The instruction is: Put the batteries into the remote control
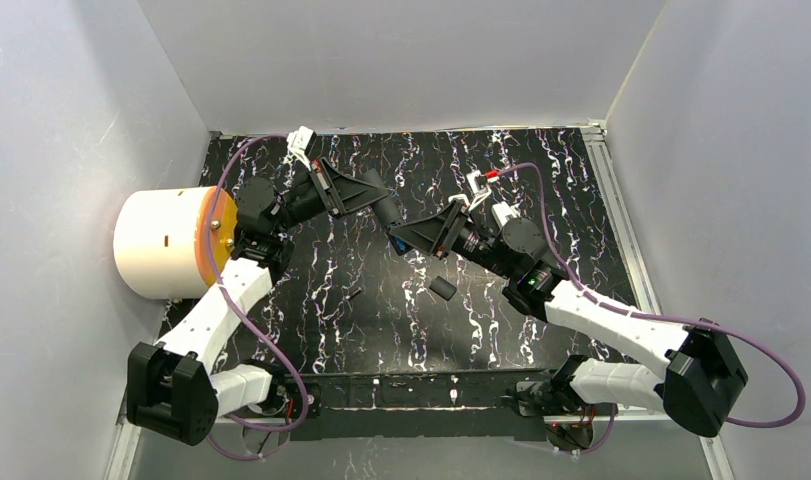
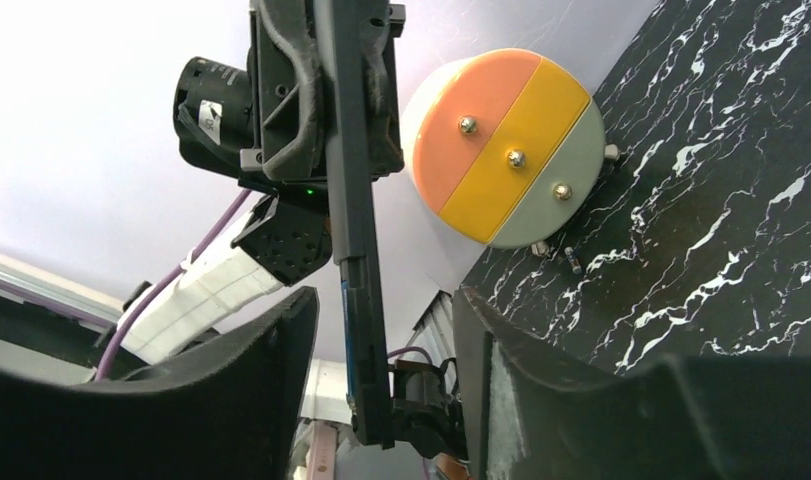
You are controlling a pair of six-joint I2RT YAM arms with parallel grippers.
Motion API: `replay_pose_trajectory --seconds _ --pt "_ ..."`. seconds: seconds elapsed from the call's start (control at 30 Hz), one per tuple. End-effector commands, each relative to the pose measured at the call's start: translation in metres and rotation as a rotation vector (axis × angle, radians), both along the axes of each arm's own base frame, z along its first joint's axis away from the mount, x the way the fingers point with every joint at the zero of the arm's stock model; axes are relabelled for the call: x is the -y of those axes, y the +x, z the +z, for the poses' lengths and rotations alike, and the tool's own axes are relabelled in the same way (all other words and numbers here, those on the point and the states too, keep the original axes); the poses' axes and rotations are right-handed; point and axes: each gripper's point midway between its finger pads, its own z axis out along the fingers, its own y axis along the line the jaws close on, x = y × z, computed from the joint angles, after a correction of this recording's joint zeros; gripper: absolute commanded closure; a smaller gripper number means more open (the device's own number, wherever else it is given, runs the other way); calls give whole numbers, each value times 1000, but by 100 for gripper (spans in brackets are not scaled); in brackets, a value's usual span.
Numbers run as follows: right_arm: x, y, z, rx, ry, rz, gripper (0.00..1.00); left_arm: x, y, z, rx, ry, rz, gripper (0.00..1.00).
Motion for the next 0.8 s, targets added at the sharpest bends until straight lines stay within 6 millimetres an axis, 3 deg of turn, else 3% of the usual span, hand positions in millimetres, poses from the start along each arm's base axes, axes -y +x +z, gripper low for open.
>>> replay_pose_trajectory --seconds 0.0,0.2,0.37,0.53,0.77 --pt "10 -7 21 104 28 -13 33 -4 -28 33 206 9 -41 100" --pt "40 -13 37 205 52 -113 24 -5 -46 31 341 59 -79 100" --pt "73 1 33 191 32 -300 24 -7 -63 25 464 103 -116 100" --pt "92 24 7 99 -54 -454 24 -11 -80 22 591 134 -135 100" --pt "93 51 -56 -102 -301 -560 26 -13 -90 12 701 170 -156 100"
